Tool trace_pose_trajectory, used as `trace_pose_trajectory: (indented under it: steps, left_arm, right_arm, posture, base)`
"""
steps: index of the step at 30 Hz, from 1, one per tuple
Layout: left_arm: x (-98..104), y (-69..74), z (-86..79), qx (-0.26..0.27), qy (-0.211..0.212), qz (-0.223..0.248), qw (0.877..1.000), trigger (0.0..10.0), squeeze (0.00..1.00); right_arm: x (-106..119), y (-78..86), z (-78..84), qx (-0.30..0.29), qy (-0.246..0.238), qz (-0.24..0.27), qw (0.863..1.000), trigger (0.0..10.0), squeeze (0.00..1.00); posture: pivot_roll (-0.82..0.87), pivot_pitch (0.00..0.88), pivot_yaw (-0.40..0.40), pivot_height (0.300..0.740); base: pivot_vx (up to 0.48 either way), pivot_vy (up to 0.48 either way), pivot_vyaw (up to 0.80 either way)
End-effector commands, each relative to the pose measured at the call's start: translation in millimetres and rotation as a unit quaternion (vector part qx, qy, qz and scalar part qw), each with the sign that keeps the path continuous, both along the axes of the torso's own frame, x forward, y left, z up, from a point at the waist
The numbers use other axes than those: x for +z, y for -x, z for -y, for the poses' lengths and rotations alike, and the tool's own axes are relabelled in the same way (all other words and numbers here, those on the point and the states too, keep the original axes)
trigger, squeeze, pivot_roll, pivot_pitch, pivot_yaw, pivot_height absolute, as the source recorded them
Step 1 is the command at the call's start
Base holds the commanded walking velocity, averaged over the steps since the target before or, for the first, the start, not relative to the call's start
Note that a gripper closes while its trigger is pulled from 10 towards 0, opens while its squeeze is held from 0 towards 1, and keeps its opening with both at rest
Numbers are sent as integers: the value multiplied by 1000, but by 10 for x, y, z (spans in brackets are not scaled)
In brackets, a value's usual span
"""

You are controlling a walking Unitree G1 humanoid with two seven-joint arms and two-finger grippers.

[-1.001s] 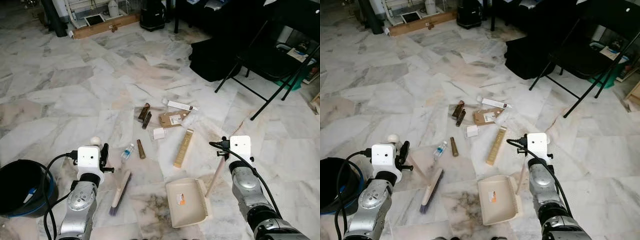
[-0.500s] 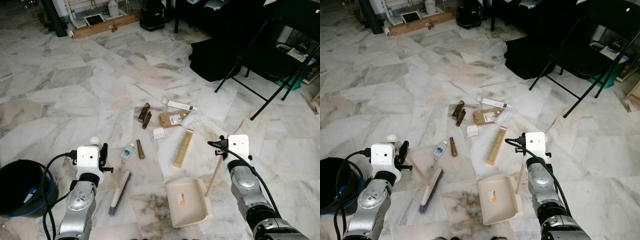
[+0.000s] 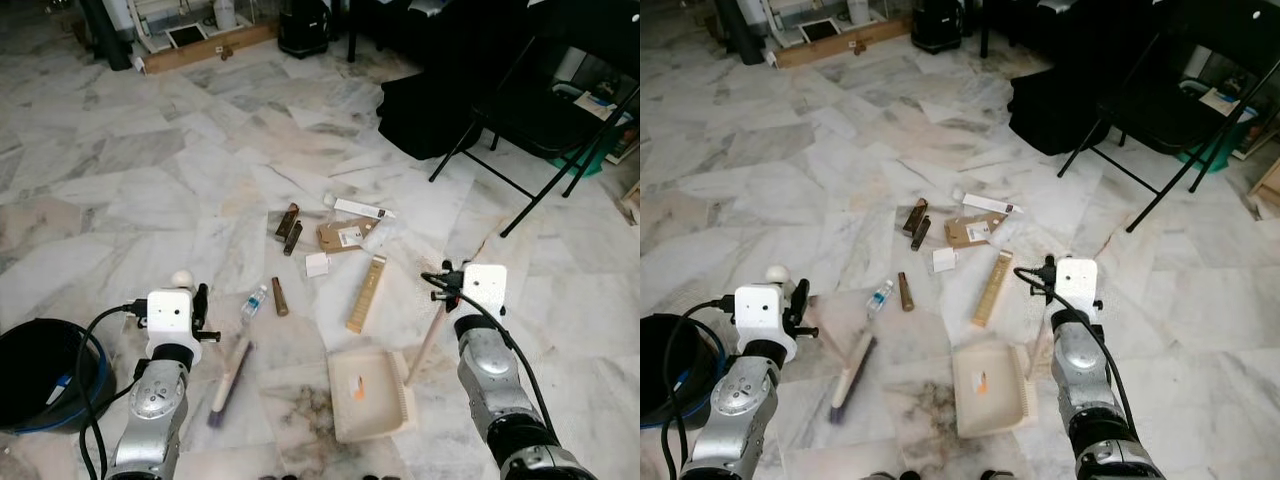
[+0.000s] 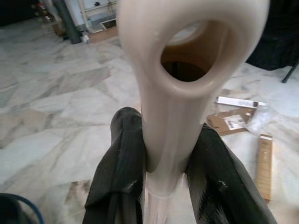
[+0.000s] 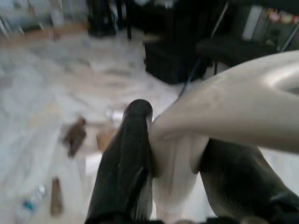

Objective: Sweep floor

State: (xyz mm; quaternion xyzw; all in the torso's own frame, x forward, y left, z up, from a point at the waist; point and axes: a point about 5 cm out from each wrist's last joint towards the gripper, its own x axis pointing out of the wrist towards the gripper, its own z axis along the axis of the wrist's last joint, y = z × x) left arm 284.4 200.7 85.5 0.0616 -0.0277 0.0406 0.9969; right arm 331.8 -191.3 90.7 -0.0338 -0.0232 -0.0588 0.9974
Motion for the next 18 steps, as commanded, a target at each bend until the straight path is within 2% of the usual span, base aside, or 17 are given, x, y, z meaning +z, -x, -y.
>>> trace_pose_trajectory:
  steps: [1,5,18]
  left_arm:
    - [96,-14,-39,6,-15,24,1000,10000,0]
    - [222,-62,-42,19,-15,51,998,10000,0]
    - [289,-81,-50,29,-20,67,997,10000,0]
  right_arm:
    - [189,-25,-19,4,-7,51,999,10000,0]
    - [374,-27,-57,8,-12,85,996,10000,0]
    - [370,5,-103,21,-14,72,997,10000,0]
  posture:
    - [28,130,36,740]
    - [27,126,31,740]
    - [28,105,28,740]
  base:
    - [0,0,0]
    - [0,0,0]
    - [0,0,0]
